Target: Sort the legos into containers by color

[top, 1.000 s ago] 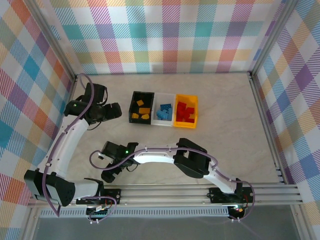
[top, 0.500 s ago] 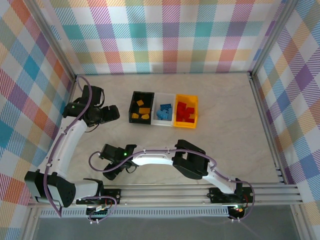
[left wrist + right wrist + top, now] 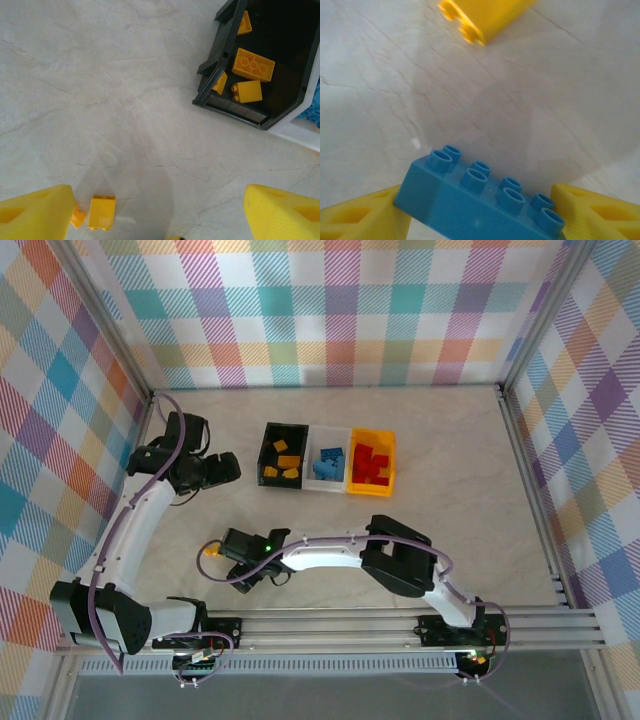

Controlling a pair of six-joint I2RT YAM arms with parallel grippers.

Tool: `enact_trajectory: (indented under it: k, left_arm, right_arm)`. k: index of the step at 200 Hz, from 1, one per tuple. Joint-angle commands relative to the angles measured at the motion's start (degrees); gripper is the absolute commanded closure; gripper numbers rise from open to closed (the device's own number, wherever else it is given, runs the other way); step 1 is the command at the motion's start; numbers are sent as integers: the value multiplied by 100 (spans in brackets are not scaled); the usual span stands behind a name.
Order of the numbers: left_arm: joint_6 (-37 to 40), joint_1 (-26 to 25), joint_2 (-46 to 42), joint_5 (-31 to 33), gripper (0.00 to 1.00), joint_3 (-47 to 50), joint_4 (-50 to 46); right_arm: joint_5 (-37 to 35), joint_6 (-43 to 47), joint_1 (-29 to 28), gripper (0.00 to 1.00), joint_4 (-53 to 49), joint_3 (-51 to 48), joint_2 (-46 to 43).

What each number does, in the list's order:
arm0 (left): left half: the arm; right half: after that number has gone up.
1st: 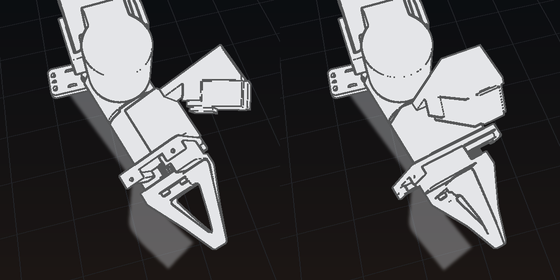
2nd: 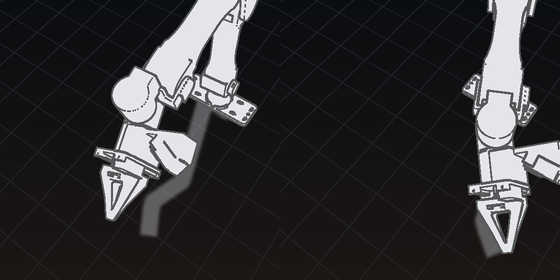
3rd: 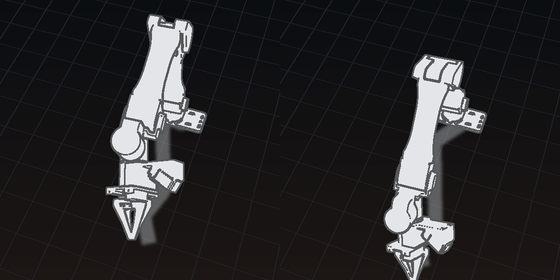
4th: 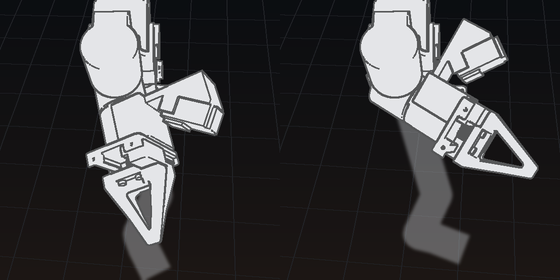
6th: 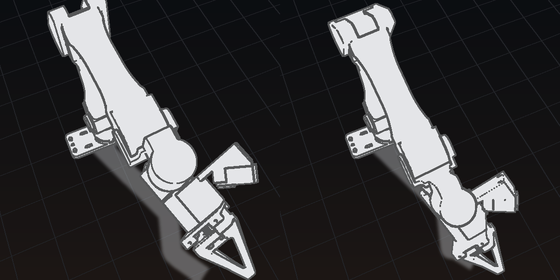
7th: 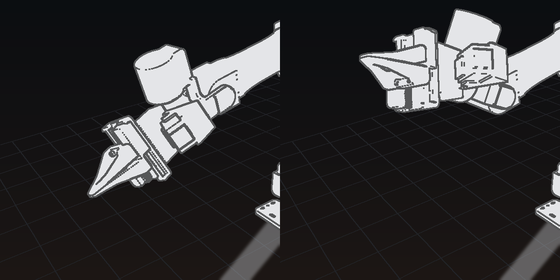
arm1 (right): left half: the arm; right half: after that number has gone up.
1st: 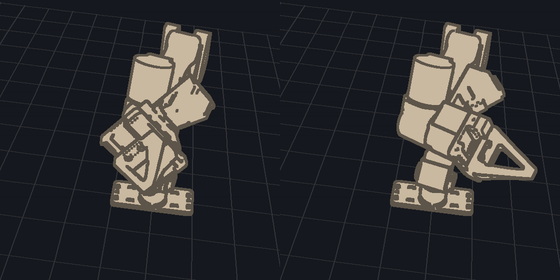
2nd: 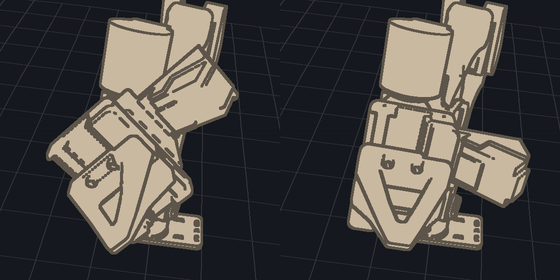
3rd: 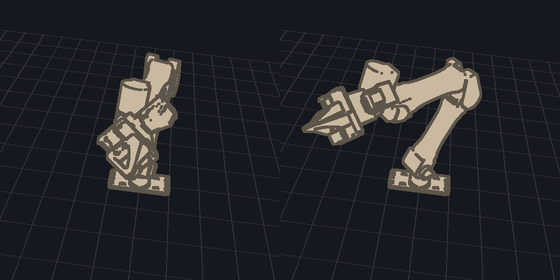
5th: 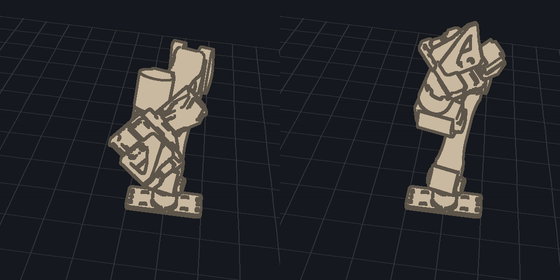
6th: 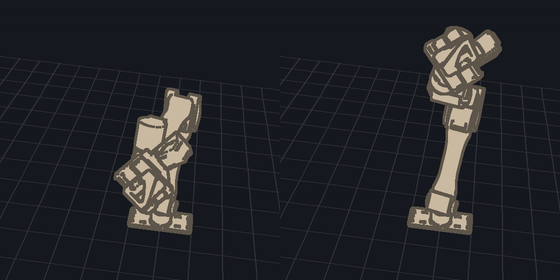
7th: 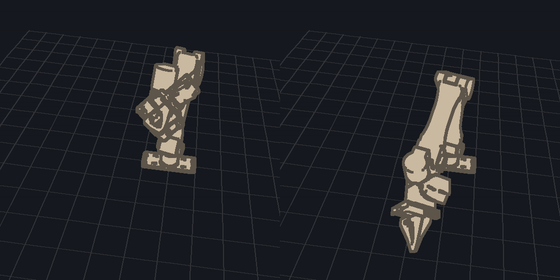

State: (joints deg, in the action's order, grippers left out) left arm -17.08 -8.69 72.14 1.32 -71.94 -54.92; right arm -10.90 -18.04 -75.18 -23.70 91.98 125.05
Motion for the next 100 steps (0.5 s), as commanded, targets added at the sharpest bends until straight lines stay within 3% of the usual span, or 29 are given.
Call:
enact_trajectory:
  k: [1,46,100]
  left_arm:
    - [21,87,-29,-88,12,92,112]
    - [-14,76,14,-198,12,300,244]
    - [-16,83,49,-287,12,466,315]
  right_arm:
    - [-285,-163,209,29,15,-453,-521]
    - [-487,-222,756,29,151,-1482,-1517]
    - [-666,87,1610,29,24,-1886,-2444]
